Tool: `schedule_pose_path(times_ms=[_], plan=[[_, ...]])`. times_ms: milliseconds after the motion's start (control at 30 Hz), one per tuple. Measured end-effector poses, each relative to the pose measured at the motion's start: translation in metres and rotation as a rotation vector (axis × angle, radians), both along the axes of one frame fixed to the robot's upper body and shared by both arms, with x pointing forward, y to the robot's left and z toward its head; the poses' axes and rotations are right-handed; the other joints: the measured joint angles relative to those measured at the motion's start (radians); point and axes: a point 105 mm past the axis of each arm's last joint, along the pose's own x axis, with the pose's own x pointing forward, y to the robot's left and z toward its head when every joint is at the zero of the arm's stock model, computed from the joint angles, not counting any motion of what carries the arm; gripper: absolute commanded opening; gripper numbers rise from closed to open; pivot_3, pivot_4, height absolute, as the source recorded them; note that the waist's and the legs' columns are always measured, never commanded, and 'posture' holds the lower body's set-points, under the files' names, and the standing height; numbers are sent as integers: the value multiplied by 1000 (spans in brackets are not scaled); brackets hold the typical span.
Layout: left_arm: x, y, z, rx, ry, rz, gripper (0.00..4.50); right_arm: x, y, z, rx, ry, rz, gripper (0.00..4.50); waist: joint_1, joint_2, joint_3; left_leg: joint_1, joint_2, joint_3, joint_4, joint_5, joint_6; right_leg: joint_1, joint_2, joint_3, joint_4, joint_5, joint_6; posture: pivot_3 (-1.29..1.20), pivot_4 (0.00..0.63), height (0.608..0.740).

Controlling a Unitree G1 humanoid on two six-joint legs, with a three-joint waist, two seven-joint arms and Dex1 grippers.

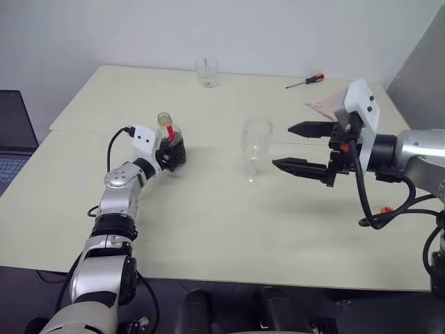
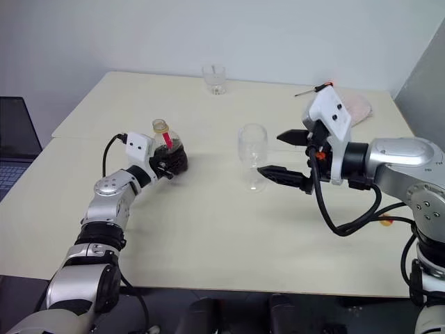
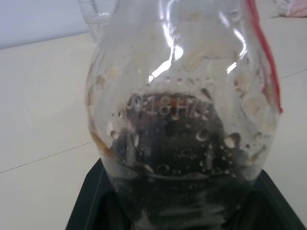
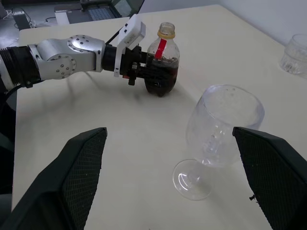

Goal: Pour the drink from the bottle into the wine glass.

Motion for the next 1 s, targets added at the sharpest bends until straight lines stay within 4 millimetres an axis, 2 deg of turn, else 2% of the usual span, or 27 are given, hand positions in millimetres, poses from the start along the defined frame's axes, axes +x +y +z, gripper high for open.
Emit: schedule_pose_path(times_ms=[67,167,300,400,500,667,833,1000], plan=[[1,-4,3,-2,-3,-20,1360,1,-8,-3,3,6,-29,4500,0,-1,0,0,0,0,0,0,0,0,0,0,0,0,0,0,150,740],[4,-10,19,3,-34,-55,1270,0,-20,-6,18,6,-67,4500,1,-1,1,-1,0,-1,0,0,0,0,0,-1,0,0,0,0,150,740],[8,-19,58,81,-121,-123,1266,-4,-33,-11,50,2,-114,4500,1,-3,2,-1,-1,-1,0,0,0,0,1,-1,0,-1,1,0,150,740],[10,-34,88,236,-208,-192,1266,-11,-40,-7,86,-64,-144,4500,2,-3,2,-1,0,-2,0,0,0,1,1,-2,-1,-2,3,0,150,740],[13,-48,113,361,-294,-236,1265,-16,-44,-16,121,-87,-171,4500,2,-3,2,-1,-1,-1,0,0,0,1,1,-1,-1,-2,4,0,150,740],[19,-64,118,538,-338,-298,1258,-19,-57,-39,189,-126,-279,4500,0,-3,2,-1,-1,-1,1,0,0,1,2,0,0,-2,5,0,150,740],[24,-80,119,681,-378,-340,1258,-30,-52,-43,278,-181,-329,4500,-1,-3,2,-1,0,-2,0,0,0,0,3,-1,0,-3,5,0,150,740],[26,-92,127,749,-434,-352,1239,-40,-47,-46,286,-195,-356,4500,-1,-3,2,-1,-1,0,1,0,0,1,2,0,0,-3,6,0,150,740]])
